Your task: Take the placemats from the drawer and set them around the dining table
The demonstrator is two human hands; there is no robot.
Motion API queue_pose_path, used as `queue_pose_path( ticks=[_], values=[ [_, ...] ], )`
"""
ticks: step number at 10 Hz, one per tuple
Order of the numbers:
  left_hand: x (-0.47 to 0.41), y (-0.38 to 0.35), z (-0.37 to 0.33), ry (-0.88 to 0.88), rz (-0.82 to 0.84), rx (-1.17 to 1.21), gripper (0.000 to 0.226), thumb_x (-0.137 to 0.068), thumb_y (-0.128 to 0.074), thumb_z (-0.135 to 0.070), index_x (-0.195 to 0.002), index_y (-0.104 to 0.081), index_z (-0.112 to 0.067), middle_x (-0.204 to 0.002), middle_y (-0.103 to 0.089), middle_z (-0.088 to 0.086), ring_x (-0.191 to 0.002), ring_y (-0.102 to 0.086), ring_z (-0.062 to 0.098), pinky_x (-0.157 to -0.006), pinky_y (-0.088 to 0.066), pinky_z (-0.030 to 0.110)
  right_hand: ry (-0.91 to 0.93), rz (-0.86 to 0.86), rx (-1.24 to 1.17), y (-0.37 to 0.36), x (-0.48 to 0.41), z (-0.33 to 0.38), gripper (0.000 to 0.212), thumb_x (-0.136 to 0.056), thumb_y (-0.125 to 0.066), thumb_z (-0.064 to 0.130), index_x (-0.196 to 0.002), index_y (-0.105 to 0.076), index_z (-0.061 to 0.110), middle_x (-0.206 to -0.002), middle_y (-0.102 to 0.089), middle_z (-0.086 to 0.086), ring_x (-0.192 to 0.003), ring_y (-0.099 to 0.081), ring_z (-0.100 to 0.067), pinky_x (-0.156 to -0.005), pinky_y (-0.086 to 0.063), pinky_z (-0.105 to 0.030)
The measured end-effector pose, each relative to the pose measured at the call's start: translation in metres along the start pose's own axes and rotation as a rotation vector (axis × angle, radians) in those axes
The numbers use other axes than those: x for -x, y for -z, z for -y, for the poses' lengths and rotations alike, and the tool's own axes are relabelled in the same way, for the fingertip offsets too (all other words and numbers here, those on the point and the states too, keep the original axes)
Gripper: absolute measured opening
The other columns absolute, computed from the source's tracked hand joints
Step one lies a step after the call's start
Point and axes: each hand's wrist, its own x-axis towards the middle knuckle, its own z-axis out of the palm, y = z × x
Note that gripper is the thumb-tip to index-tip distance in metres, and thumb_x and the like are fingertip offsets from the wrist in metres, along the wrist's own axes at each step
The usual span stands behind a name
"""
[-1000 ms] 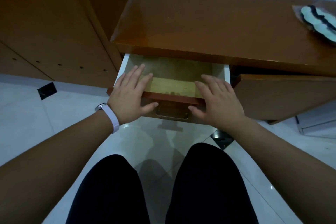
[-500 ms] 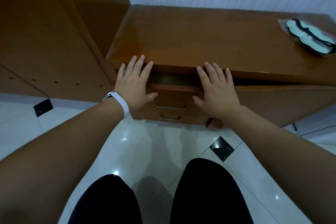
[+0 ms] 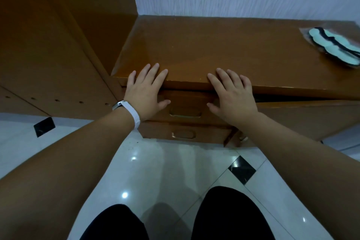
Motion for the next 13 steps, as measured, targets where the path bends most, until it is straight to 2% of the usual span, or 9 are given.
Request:
queue_pose_path(
  ticks=[1, 3, 6, 8, 9, 10, 12, 13],
  values=[
    [0.0, -0.008, -0.005, 0.021, -0.068, 0.001, 0.08, -0.08, -0.063, -0.056, -0.146, -0.03, -0.025, -0.155, -0.031, 0.008, -0.143, -0.024, 0.029, -0.113, -0.017, 0.055, -0.026, -0.035, 0.013, -0.005, -0.003, 0.001, 0.079, -0.084, -0.065, 0.052, -0.151, -0.031, 0.026, -0.155, -0.036, -0.01, -0.141, -0.032, -0.034, -0.111, -0.025, -0.055],
    [-0.002, -0.018, -0.005, 0.028, -0.136, -0.013, 0.076, -0.08, -0.066, -0.05, -0.144, -0.034, -0.023, -0.152, -0.036, 0.01, -0.141, -0.029, 0.031, -0.11, -0.019, 0.057, -0.057, -0.096, 0.012, -0.016, -0.006, 0.003, 0.073, -0.084, -0.067, 0.047, -0.147, -0.038, 0.026, -0.151, -0.041, -0.011, -0.137, -0.035, -0.037, -0.107, -0.027, -0.057],
    [-0.002, -0.017, -0.004, 0.014, -0.116, -0.026, 0.076, -0.08, -0.068, -0.045, -0.144, -0.034, -0.022, -0.151, -0.036, 0.012, -0.14, -0.029, 0.033, -0.108, -0.02, 0.06, -0.068, -0.067, 0.004, -0.014, -0.007, 0.005, 0.071, -0.085, -0.066, 0.046, -0.147, -0.039, 0.027, -0.152, -0.04, -0.01, -0.137, -0.035, -0.038, -0.107, -0.026, -0.057],
    [0.0, -0.004, -0.006, 0.011, 0.001, -0.043, 0.087, -0.08, -0.064, -0.05, -0.15, -0.02, -0.024, -0.158, -0.022, 0.009, -0.145, -0.017, 0.03, -0.113, -0.016, 0.057, -0.082, 0.017, -0.017, 0.0, -0.004, 0.009, 0.072, -0.088, -0.06, 0.044, -0.152, -0.029, 0.031, -0.159, -0.029, -0.007, -0.144, -0.025, -0.034, -0.114, -0.019, -0.055],
    [0.009, 0.002, -0.015, 0.043, -0.003, 0.008, 0.085, -0.084, -0.06, -0.05, -0.151, -0.017, -0.022, -0.159, -0.02, 0.009, -0.146, -0.014, 0.029, -0.115, -0.014, 0.054, -0.105, 0.095, -0.05, 0.011, -0.001, 0.013, 0.074, -0.091, -0.054, 0.045, -0.155, -0.018, 0.033, -0.164, -0.018, -0.004, -0.149, -0.015, -0.03, -0.118, -0.012, -0.054],
    [0.028, 0.002, -0.019, 0.009, -0.025, 0.062, 0.08, -0.086, -0.06, -0.047, -0.151, -0.021, -0.021, -0.159, -0.021, 0.009, -0.146, -0.015, 0.029, -0.114, -0.019, 0.051, -0.113, 0.163, -0.09, 0.022, -0.002, 0.015, 0.071, -0.095, -0.048, 0.048, -0.156, -0.014, 0.035, -0.165, -0.012, -0.003, -0.151, -0.01, -0.03, -0.12, -0.01, -0.053],
    [0.065, 0.03, -0.006, -0.044, -0.01, 0.181, 0.065, -0.085, -0.061, -0.04, -0.143, -0.038, -0.019, -0.153, -0.034, 0.01, -0.143, -0.024, 0.031, -0.11, -0.025, 0.053, -0.077, 0.173, -0.182, 0.051, 0.021, 0.025, 0.059, -0.095, -0.052, 0.04, -0.15, -0.037, 0.025, -0.159, -0.031, -0.003, -0.147, -0.025, -0.029, -0.118, -0.018, -0.052],
    [0.081, 0.066, 0.002, -0.029, 0.038, 0.229, 0.058, -0.086, -0.061, -0.036, -0.138, -0.045, -0.016, -0.147, -0.044, 0.011, -0.138, -0.034, 0.032, -0.108, -0.028, 0.051, -0.07, 0.252, -0.215, 0.085, 0.03, 0.031, 0.057, -0.094, -0.053, 0.037, -0.147, -0.041, 0.022, -0.157, -0.035, -0.004, -0.144, -0.03, -0.028, -0.116, -0.022, -0.051]
  ],
)
